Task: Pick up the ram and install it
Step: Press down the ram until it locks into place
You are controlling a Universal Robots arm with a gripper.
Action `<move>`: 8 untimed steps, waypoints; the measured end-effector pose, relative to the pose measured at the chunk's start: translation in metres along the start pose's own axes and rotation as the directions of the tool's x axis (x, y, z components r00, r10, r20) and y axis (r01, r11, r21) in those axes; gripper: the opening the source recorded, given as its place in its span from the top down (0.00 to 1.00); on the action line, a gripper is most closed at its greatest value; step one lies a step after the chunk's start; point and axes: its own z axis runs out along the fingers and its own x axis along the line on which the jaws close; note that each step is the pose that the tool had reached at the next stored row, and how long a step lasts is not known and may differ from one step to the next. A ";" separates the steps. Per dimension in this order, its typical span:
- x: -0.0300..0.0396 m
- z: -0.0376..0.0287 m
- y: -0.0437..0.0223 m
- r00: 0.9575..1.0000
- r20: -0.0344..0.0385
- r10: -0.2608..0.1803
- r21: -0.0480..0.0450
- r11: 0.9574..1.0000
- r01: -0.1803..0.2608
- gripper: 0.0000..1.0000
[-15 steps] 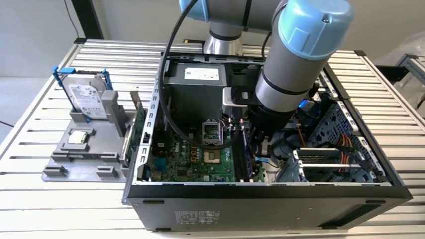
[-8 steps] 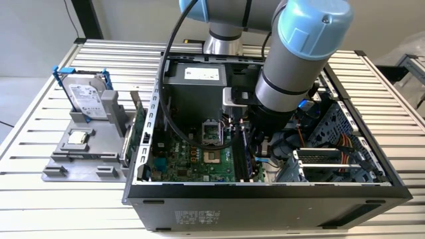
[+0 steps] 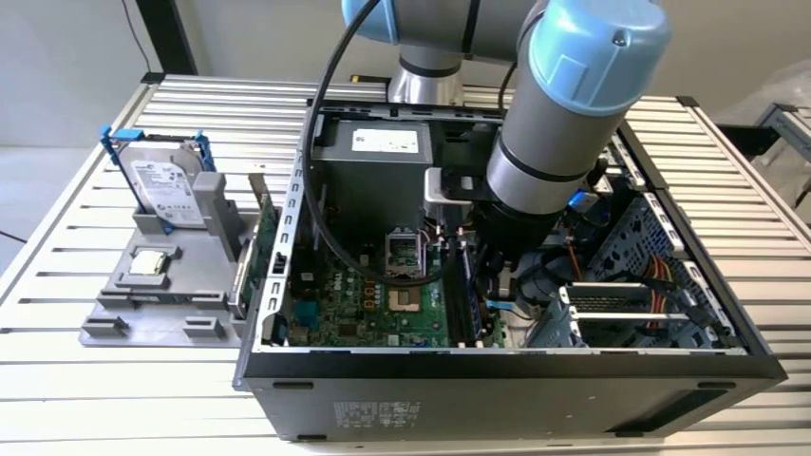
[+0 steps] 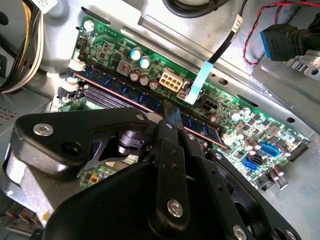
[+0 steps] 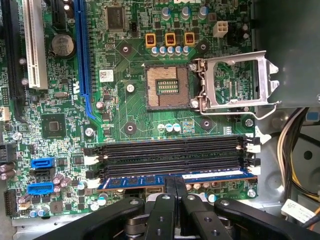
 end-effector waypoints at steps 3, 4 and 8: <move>0.0001 0.0013 0.0000 1.000 0.000 0.000 0.000 1.000 0.000 1.00; 0.0002 0.0016 0.0000 1.000 0.000 0.000 0.000 1.000 0.000 1.00; 0.0002 0.0024 -0.0001 1.000 0.000 0.000 0.000 1.000 0.000 1.00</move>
